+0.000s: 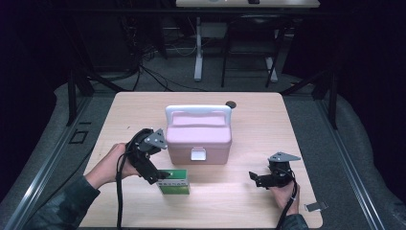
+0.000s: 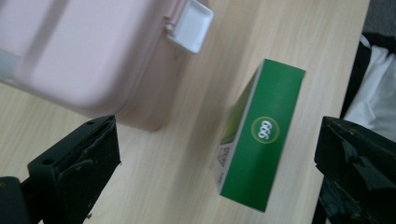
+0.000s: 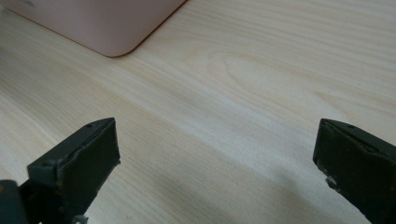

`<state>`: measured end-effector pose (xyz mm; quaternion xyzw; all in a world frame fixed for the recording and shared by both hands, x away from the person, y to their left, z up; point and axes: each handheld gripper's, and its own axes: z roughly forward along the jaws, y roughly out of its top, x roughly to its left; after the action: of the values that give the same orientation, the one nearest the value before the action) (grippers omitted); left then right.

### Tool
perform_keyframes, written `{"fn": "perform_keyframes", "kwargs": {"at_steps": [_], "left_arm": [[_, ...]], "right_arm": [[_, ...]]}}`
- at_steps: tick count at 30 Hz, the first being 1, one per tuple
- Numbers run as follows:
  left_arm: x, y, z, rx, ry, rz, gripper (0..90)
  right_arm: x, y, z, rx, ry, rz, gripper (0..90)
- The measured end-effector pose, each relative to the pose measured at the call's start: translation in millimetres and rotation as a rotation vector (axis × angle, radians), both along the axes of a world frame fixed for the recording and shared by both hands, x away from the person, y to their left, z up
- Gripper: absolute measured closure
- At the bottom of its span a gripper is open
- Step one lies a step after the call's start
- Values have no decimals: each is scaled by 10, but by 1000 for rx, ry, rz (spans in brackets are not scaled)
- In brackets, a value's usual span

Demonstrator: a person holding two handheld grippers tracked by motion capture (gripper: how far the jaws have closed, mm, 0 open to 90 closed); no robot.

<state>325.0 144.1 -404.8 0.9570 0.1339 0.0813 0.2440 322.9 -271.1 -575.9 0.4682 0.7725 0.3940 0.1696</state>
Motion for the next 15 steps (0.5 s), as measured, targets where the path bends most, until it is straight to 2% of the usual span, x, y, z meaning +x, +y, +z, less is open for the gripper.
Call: {"fn": "perform_keyframes", "kwargs": {"at_steps": [3,4,8,9,10,11,13,14,15], "left_arm": [[-16,-34,-14,13,8,-13,2],[-34,-66,-27,31,8,-27,2],[-60,-114,-37,51,10,-48,2],[-75,-156,-51,77,23,-66,2],[-75,-156,-51,77,23,-66,2],[-86,-198,-70,109,29,-82,2],[-95,-217,-82,119,32,-85,3],[-97,-248,-94,156,31,-104,3],[-100,-263,-101,169,32,-111,3]], "right_arm": [[-3,-29,-32,-10,-7,-1,0],[-8,-47,-66,2,-5,-5,0],[-24,-47,-83,8,-15,-3,0],[-22,-48,-89,-3,-13,9,0],[-22,-48,-89,-3,-13,9,0],[-21,-47,-92,-6,-17,14,0],[-22,-41,-95,-3,-12,12,0],[-18,-40,-101,6,-7,2,0],[-21,-50,-95,5,-11,4,0]]}}
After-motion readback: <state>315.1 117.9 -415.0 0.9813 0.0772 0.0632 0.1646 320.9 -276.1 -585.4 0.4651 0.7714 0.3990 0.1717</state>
